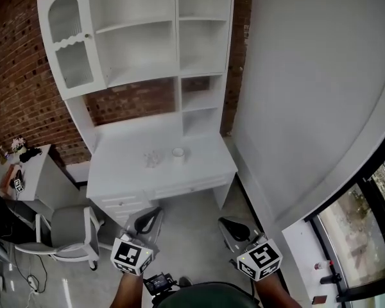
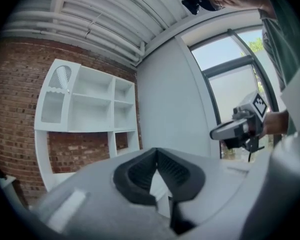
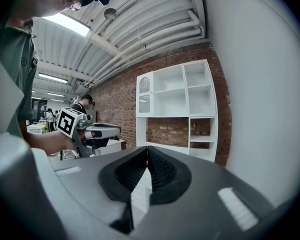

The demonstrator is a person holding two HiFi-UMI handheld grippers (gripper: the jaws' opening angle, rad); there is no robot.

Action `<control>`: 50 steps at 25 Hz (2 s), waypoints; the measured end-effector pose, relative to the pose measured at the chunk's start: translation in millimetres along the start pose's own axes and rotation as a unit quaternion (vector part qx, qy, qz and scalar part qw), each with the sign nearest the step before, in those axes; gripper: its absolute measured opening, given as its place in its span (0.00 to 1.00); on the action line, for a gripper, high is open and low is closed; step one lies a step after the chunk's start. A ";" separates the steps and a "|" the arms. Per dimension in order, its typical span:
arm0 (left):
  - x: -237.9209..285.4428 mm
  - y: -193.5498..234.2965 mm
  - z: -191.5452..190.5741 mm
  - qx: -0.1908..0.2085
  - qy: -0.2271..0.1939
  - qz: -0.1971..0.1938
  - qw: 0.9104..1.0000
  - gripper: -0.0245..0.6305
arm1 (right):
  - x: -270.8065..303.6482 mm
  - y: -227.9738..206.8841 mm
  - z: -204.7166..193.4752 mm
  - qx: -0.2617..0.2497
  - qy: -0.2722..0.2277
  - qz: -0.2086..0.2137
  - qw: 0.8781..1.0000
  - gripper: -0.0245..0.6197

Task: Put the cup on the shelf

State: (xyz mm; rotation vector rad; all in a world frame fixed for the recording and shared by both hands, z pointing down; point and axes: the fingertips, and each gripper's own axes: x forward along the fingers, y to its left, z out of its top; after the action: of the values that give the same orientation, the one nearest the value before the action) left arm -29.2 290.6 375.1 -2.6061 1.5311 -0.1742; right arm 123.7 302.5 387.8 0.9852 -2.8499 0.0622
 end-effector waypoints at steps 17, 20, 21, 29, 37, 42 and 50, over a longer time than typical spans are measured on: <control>28.3 88.2 -35.8 -0.009 0.014 0.028 0.999 0.04 | 100.5 -27.6 -2.0 -0.009 0.025 0.023 0.999 0.05; 40.6 102.9 -33.7 -0.008 0.023 0.047 0.999 0.04 | 123.7 -41.8 6.6 -0.012 0.018 0.043 0.999 0.05; 45.8 108.6 -32.5 -0.006 0.026 0.053 0.998 0.04 | 131.6 -47.4 9.2 -0.014 0.017 0.051 0.998 0.05; 98.3 137.8 -32.5 0.000 0.047 0.102 0.994 0.04 | 178.0 -111.8 18.1 -0.018 0.011 0.101 0.995 0.05; 156.5 147.8 -40.6 -0.001 0.067 0.140 0.988 0.04 | 207.0 -176.9 10.3 -0.007 0.011 0.138 0.990 0.06; 181.5 153.1 -47.4 0.000 0.088 0.146 0.985 0.04 | 218.1 -201.2 2.9 0.009 0.012 0.145 0.989 0.06; 203.7 196.1 -65.9 -0.004 0.097 0.139 0.986 0.04 | 257.0 -216.8 -7.1 0.024 0.029 0.134 0.990 0.06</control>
State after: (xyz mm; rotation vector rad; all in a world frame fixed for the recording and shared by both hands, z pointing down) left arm -109.9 15.1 418.0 -2.4055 1.9429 -0.4047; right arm 58.0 -24.9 428.2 0.5898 -2.9200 0.1821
